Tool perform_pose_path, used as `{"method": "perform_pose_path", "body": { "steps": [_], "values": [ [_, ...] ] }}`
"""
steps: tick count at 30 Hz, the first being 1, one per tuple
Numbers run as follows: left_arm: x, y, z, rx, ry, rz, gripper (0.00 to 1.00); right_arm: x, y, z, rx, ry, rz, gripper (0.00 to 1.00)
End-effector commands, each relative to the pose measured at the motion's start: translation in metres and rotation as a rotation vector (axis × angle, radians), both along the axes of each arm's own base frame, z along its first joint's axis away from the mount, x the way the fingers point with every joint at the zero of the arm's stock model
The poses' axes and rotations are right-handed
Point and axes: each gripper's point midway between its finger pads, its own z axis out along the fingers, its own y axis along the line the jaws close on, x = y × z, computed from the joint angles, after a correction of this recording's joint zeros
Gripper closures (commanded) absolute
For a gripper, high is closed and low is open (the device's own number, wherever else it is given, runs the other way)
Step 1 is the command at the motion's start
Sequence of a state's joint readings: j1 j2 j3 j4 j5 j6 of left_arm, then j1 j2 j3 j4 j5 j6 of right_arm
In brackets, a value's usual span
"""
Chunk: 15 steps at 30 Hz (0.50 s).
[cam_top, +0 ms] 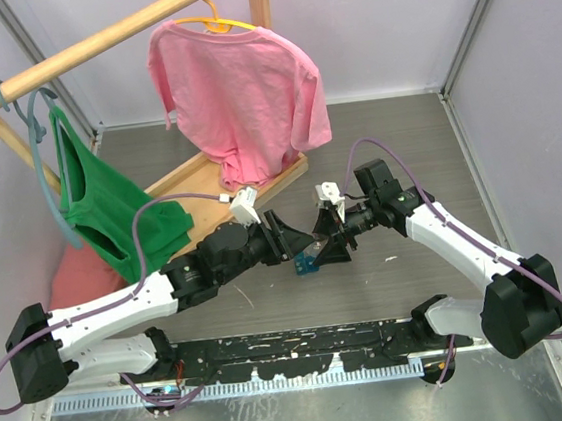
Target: Sort the pills into containers
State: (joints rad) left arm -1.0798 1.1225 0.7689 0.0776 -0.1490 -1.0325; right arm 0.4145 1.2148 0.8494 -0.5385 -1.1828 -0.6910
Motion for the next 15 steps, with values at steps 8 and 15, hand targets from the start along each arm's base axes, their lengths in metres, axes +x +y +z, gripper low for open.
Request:
{"method": "perform_pose_path", "body": {
  "steps": [8,15],
  "values": [
    [-0.007,-0.01,0.012,-0.022,-0.068,-0.077,0.68,0.009,0.004,0.024,0.05,-0.089,0.01,0.99],
    [-0.019,-0.006,-0.001,0.025,-0.296,-0.25,0.72,0.008,0.004,0.024,0.051,-0.092,0.012,0.99]
  ]
}}
